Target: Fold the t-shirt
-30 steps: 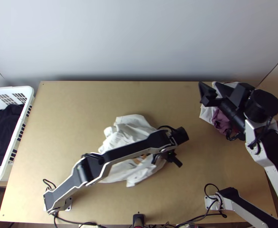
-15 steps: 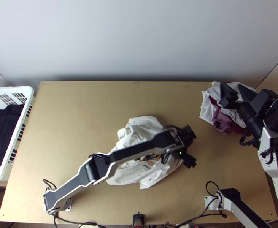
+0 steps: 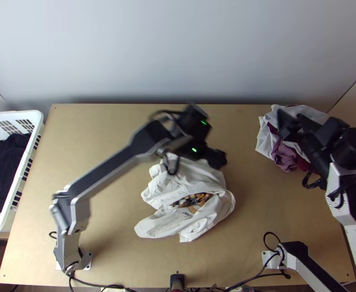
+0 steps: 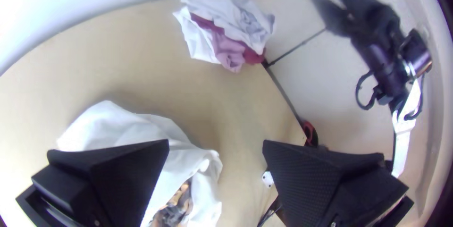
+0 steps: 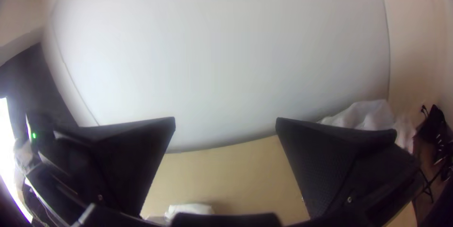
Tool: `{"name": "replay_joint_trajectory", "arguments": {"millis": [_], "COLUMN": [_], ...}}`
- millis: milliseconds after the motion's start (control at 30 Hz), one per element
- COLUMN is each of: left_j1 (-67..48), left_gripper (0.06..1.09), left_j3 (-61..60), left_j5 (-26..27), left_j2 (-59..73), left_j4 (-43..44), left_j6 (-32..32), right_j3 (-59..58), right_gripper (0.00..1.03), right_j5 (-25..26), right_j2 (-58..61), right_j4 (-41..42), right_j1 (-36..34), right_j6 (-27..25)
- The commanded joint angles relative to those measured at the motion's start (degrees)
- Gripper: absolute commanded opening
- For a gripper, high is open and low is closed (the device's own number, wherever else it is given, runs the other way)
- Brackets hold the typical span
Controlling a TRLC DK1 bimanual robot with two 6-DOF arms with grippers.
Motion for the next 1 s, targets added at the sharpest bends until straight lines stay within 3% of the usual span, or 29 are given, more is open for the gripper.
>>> {"name": "replay_joint_trajectory", "arguments": {"millis": [0, 267, 567, 967], "left_j1": [12.9, 30.5, 41.0, 49.8], "left_gripper": [1.02, 1.02, 1.02, 1.02], "left_j3": [-2.3, -5.2, -32.9, -56.9], "left_j5": [-0.2, -0.2, -0.2, -0.4], "left_j2": [-12.1, -18.7, -35.0, -48.5], "left_j4": [-4.9, -13.0, -4.3, 1.5], "left_j6": [1.2, 7.9, 13.3, 17.1], "right_j3": [-4.4, -5.6, -3.8, 2.5], "right_gripper": [0.99, 0.99, 0.99, 0.99], "right_j5": [-1.3, -2.4, -2.4, -2.4], "right_j2": [0.1, 3.5, 10.0, 22.9], "right_j4": [-2.6, -8.3, -12.8, -12.5], "right_j1": [9.5, 22.1, 34.8, 48.7], "right_j6": [0.9, 0.9, -0.5, -1.2]}}
